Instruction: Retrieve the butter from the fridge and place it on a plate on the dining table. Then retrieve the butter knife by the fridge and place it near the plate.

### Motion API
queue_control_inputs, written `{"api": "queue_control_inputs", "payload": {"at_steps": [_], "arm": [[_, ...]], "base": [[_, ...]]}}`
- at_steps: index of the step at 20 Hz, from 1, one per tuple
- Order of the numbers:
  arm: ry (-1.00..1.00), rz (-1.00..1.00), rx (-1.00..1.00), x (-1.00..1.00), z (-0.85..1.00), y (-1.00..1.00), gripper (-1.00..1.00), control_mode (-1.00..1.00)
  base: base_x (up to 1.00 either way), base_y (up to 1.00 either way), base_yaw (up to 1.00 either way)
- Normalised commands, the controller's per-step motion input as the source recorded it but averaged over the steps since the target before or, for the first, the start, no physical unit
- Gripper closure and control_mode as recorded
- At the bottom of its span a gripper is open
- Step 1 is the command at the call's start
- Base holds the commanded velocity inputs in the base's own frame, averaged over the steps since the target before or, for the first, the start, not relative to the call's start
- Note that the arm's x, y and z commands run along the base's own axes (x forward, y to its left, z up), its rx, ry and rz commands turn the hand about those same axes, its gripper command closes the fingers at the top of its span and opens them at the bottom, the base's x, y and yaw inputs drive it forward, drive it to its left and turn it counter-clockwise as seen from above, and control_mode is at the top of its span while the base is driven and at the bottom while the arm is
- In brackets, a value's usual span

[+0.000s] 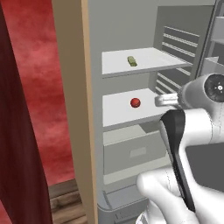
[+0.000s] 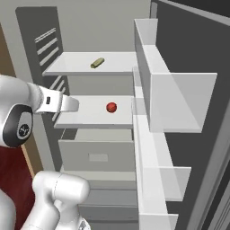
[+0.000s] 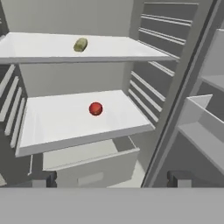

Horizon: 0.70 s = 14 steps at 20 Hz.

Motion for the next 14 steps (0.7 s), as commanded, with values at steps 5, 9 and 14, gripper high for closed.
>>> {"api": "queue_control_inputs", "payload": {"at_steps": [5, 9, 14], "arm": [[0.08, -0.11, 0.22, 0.01, 0.26, -0.01, -1.00, -1.00], [-0.01, -0.14, 0.08, 0.14, 0.03, 0.00, -1.00, -1.00], [-0.06, -0.05, 0.05, 0.14, 0.00, -0.01, -1.00, -1.00]], "base": [[0.00, 0.00, 0.00], [0.00, 0.00, 0.00], [0.00, 0.00, 0.00]]}}
